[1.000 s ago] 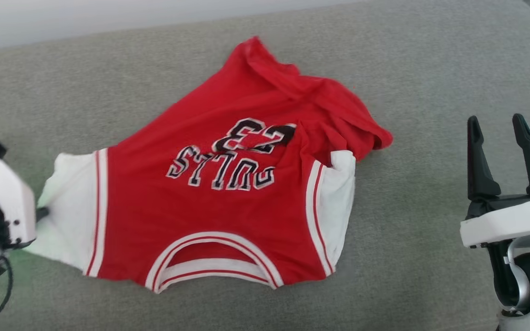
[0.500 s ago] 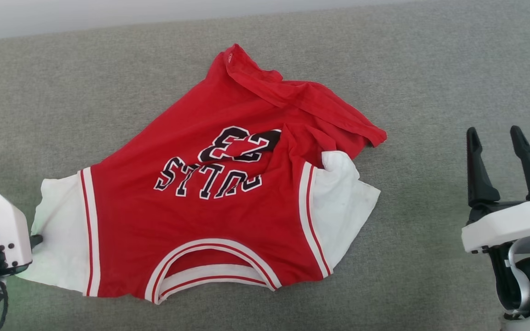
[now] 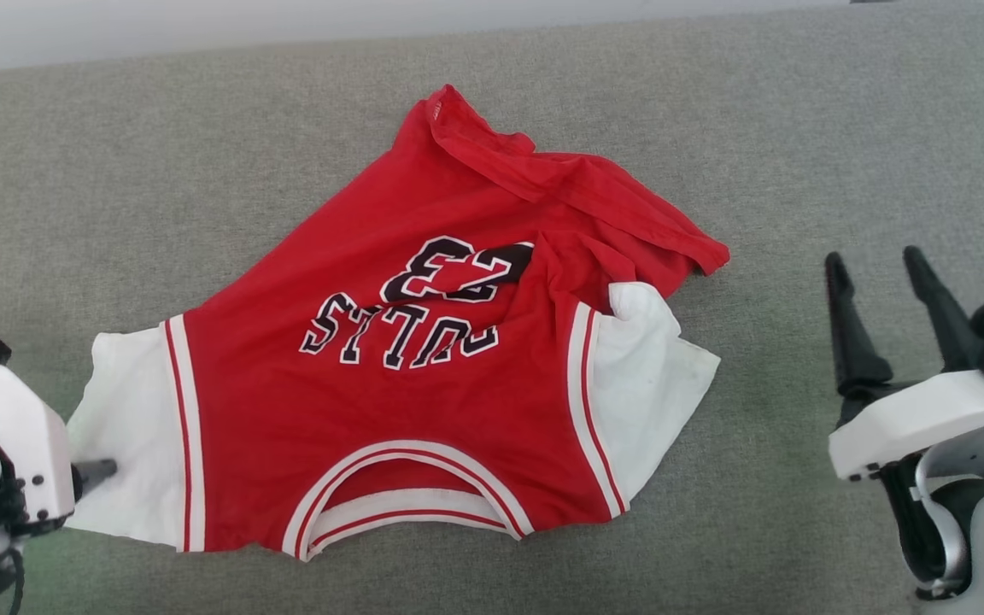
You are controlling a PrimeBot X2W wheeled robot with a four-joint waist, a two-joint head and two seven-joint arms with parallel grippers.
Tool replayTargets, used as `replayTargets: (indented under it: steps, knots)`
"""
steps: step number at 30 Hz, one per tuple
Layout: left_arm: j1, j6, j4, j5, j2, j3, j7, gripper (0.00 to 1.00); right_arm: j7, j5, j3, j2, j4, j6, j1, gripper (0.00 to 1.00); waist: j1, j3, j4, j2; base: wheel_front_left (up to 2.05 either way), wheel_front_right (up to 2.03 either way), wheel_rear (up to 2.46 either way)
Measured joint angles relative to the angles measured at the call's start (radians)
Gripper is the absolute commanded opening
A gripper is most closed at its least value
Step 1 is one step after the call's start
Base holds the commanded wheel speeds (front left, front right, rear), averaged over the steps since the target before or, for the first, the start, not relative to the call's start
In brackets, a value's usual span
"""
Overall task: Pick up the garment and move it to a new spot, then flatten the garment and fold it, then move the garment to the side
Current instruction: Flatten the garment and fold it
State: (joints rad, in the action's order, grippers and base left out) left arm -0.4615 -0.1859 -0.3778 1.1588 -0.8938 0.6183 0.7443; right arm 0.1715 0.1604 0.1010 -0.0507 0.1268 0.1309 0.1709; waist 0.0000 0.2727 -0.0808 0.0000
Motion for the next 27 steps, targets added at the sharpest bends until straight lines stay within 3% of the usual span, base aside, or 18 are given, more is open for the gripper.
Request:
replayTargets:
  steps: [6, 12, 13, 14, 15, 27]
  knots:
    - [0.030, -0.038, 0.050, -0.019, -0.032, 0.022, 0.024, 1.00, 0.060, 0.015, -0.035, -0.007, 0.010, 0.000, -0.019, 1.00, 0.0001, -0.007, 0.009, 0.0000, 0.00, 0.00, 0.00]
    - [0.029, -0.029, 0.043, -0.041, -0.014, 0.033, 0.009, 1.00, 0.190, 0.074, -0.107, -0.058, 0.006, 0.000, -0.042, 1.00, 0.0000, 0.001, 0.021, 0.0001, 0.00, 0.00, 0.00]
    - [0.026, -0.024, 0.037, -0.039, -0.007, 0.032, 0.008, 0.89, 0.217, 0.083, -0.124, -0.070, 0.005, 0.000, -0.043, 1.00, 0.0000, 0.004, 0.023, 0.0000, 0.00, 0.00, 0.00]
    - [0.019, -0.011, 0.033, -0.037, 0.002, 0.034, 0.008, 0.07, 0.247, 0.092, -0.137, -0.082, 0.003, 0.000, -0.043, 1.00, 0.0000, 0.007, 0.026, 0.0001, 0.00, 0.00, 0.00]
    - [0.014, -0.003, 0.029, -0.037, 0.007, 0.036, 0.010, 0.00, 0.277, 0.105, -0.144, -0.088, 0.000, 0.000, -0.043, 1.00, 0.0000, 0.010, 0.028, 0.0000, 0.00, 0.00, 0.00]
    - [-0.076, 0.063, -0.031, -0.063, 0.080, 0.068, 0.004, 0.00, 0.588, 0.162, -0.230, -0.209, -0.083, 0.000, 0.071, 1.00, 0.0000, 0.047, 0.081, 0.0000, 0.00, 0.00, 0.00]
